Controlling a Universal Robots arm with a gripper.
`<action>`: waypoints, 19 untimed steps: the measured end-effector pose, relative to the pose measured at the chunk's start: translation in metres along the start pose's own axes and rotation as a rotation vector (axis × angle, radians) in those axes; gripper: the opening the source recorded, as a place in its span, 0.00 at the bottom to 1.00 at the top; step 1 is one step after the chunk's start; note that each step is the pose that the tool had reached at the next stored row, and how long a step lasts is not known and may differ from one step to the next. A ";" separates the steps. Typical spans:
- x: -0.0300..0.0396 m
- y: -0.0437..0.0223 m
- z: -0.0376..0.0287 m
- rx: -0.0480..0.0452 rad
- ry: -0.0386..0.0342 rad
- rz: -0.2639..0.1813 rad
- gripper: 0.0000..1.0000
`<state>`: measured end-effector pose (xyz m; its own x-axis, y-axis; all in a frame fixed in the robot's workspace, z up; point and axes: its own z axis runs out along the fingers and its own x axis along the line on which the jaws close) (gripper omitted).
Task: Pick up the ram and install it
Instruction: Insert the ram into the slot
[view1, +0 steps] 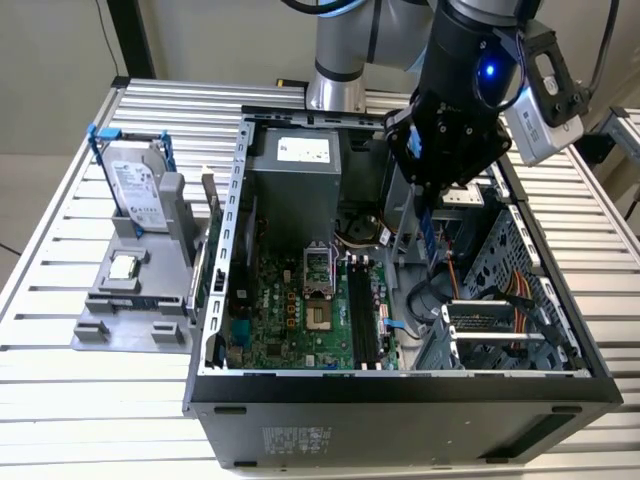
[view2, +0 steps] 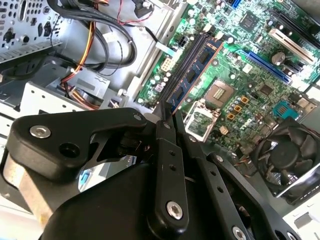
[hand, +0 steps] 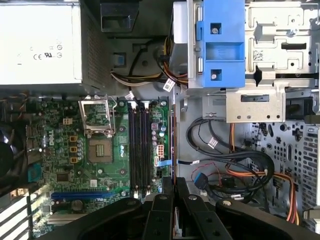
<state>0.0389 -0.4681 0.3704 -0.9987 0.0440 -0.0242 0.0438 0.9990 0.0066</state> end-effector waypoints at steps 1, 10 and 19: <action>0.0000 0.0000 0.0005 0.0009 0.0000 0.000 0.00; 0.0002 0.0000 0.0039 0.0032 -0.0001 0.000 0.00; 0.0010 -0.0001 0.0074 0.0040 -0.0002 0.006 0.00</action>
<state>0.0381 -0.4681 0.3630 -0.9985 0.0498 -0.0244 0.0497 0.9988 0.0028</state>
